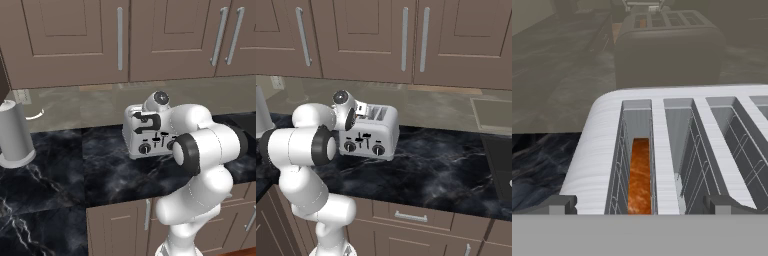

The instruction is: Start the toaster. Once the lever pops up, take the bread to the plate on the dining counter.

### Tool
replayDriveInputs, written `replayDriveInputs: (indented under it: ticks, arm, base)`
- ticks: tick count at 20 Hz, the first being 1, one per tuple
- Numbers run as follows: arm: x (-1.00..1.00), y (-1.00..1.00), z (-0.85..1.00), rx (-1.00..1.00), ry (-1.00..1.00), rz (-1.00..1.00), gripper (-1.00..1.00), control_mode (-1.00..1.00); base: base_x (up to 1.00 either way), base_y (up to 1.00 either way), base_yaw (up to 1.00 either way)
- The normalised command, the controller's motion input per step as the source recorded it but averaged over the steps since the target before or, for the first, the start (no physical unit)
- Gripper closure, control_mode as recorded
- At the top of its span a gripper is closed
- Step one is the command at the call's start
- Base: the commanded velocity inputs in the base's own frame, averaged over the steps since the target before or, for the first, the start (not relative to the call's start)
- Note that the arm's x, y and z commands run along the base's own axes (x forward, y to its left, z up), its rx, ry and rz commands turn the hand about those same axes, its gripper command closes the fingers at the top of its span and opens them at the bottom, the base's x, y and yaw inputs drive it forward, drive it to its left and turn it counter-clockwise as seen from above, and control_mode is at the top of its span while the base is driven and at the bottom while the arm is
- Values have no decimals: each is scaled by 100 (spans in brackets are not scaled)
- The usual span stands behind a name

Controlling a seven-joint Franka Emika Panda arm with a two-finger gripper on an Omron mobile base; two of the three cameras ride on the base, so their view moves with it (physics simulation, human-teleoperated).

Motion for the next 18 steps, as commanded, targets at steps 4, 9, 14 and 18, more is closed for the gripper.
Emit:
replayDriveInputs:
  ticks: [4,9,14,18]
  arm:
    - [0,0,0,0,0,0,-100,-100]
    - [0,0,0,0,0,0,-100,-100]
    - [0,0,0,0,0,0,-100,-100]
    - [0,0,0,0,0,0,-100,-100]
  base:
    - [0,0,0]
    - [0,0,0]
    - [0,0,0]
    - [0,0,0]
